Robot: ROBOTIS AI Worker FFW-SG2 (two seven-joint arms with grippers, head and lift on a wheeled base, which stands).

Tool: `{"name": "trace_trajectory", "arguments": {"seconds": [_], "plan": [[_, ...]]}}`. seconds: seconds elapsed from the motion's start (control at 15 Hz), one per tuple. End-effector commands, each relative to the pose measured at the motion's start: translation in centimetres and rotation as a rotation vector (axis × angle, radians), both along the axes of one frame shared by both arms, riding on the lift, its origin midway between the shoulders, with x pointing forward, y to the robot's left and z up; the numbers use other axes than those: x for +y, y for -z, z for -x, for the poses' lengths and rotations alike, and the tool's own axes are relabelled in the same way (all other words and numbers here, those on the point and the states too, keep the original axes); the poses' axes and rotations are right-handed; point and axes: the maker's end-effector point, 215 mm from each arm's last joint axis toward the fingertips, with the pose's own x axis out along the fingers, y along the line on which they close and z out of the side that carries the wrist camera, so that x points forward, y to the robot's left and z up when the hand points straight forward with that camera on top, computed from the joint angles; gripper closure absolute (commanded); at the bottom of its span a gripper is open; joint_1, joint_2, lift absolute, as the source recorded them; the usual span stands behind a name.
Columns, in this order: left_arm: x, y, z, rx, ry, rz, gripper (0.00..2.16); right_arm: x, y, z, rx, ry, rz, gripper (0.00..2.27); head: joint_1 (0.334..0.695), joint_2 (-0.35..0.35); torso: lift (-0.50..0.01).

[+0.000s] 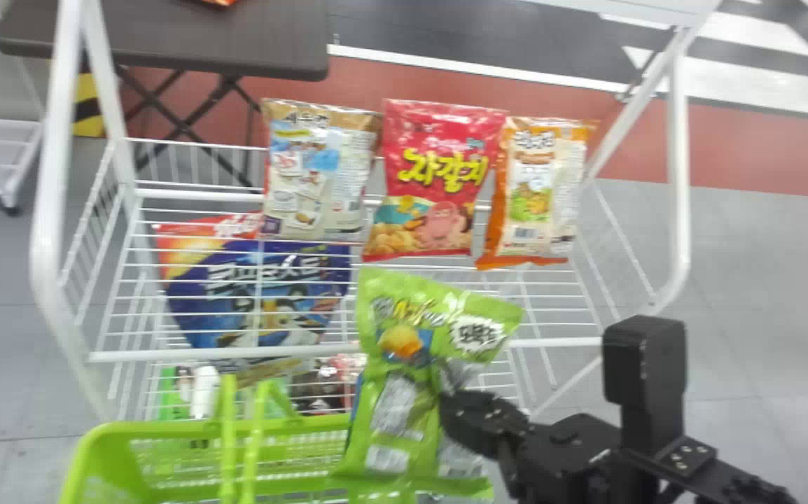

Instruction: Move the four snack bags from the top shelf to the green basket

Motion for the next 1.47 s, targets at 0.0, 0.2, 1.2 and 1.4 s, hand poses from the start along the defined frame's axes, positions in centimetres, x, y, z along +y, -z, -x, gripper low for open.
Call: {"name": "trace_trajectory", "arguments": {"seconds": [0.0, 0.2, 1.2, 1.4], "plan": [[-0.1, 0.0, -0.1, -0.003, -0.011, -0.002, 1.31, 1.0, 1.4, 3.8, 0.162, 0.011, -0.138, 2.07, 0.695, -0.35, 0.0], [-0.9, 0.0, 0.0, -0.009, -0.002, -0.012, 1.31, 4.4, 2.3, 5.9, 0.253, -0.03, -0.299, 2.07, 0.695, -0.337, 0.0], [-1.5, 0.0, -0.8, -0.04, -0.004, -0.042, 1.31, 8.0, 9.3, 7.2, 0.385, -0.076, -0.252, 1.37, 0.695, -0.254, 0.0], [-1.5, 0.0, -0.8, -0.042, -0.004, -0.042, 1.31, 8.4, 7.9, 5.2, 0.296, -0.097, -0.281, 0.0, 0.695, -0.209, 0.0]]}}
